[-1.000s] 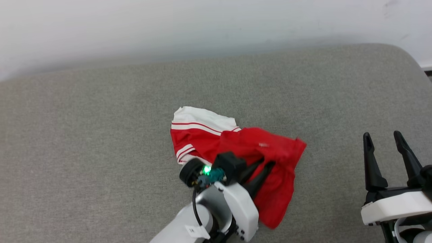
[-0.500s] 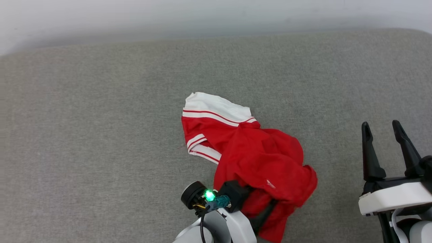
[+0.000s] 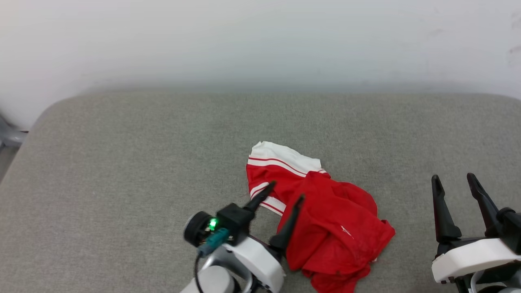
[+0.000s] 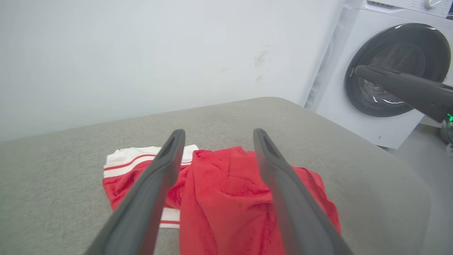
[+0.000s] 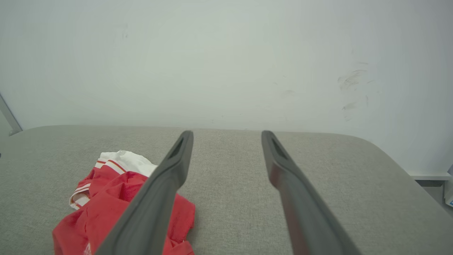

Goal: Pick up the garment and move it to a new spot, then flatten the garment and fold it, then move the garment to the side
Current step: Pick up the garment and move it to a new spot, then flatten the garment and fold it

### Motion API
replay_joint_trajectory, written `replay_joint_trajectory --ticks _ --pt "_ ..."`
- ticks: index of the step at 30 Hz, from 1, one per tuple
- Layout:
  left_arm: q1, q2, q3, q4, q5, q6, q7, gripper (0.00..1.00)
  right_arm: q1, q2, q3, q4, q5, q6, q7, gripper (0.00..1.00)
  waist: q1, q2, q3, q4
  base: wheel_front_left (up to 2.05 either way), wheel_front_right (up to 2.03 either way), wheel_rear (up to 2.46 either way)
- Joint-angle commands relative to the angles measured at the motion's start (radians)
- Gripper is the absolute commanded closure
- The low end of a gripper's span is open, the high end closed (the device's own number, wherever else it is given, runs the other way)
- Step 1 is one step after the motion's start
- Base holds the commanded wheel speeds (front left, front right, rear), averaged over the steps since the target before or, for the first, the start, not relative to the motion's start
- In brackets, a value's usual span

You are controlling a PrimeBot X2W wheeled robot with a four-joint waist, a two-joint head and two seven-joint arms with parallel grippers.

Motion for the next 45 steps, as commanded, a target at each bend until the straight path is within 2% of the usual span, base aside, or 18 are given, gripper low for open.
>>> replay_joint_trajectory --ticks 1,6,14,20,29,32,36,39,45 --pt "0.019 0.013 0.026 -0.004 -0.001 0.02 -0.008 0.0 0.014 0.001 -0.002 -0.003 0.01 -0.001 0.005 0.0 0.0001 -0.0001 -0.031 0.016 0.0 0.0 0.0" --pt "0.058 0.06 0.128 -0.03 -0.011 0.089 -0.013 0.0 0.036 0.001 0.0 -0.011 0.014 -0.001 0.012 0.0 0.0001 -0.0001 -0.05 0.027 0.0 0.0 0.0" --pt "0.136 0.15 0.267 -0.088 -0.01 0.152 -0.013 0.0 0.063 0.001 0.004 -0.017 0.018 -0.001 0.016 0.0 0.0001 -0.0001 -0.063 0.034 0.0 0.0 0.0" --pt "0.19 0.186 0.302 -0.112 -0.007 0.16 -0.014 0.0 0.082 0.001 0.006 -0.021 0.02 -0.001 0.024 0.0 0.0001 -0.0001 -0.072 0.034 0.0 0.0 0.0" --pt "0.203 0.184 0.304 -0.123 -0.013 0.158 -0.014 0.0 0.097 0.001 0.0 -0.014 0.029 -0.001 0.059 0.0 0.0001 -0.0001 -0.071 0.037 0.0 0.0 0.0" --pt "0.196 0.184 0.302 -0.122 -0.013 0.157 -0.014 0.0 0.106 0.001 -0.004 0.014 0.052 -0.001 0.126 0.0 0.0001 -0.0001 -0.067 0.041 0.0 0.0 0.0" --pt "0.185 0.181 0.298 -0.124 -0.01 0.153 -0.014 0.0 0.096 0.001 0.012 0.052 0.061 -0.001 0.275 0.0 0.0001 -0.0001 -0.057 0.054 0.0 0.0 0.0" --pt "0.178 0.176 0.295 -0.128 -0.007 0.154 -0.014 0.0 0.068 -0.004 0.072 0.05 0.044 -0.001 0.388 0.0 0.0001 -0.0001 -0.046 0.069 0.0 0.0 0.0" --pt "0.163 0.161 0.303 -0.139 0.0 0.151 -0.014 0.0 -0.008 -0.099 0.238 0.043 0.095 -0.001 0.563 0.0 0.0001 -0.0001 -0.004 0.098 0.0 0.0 0.0"
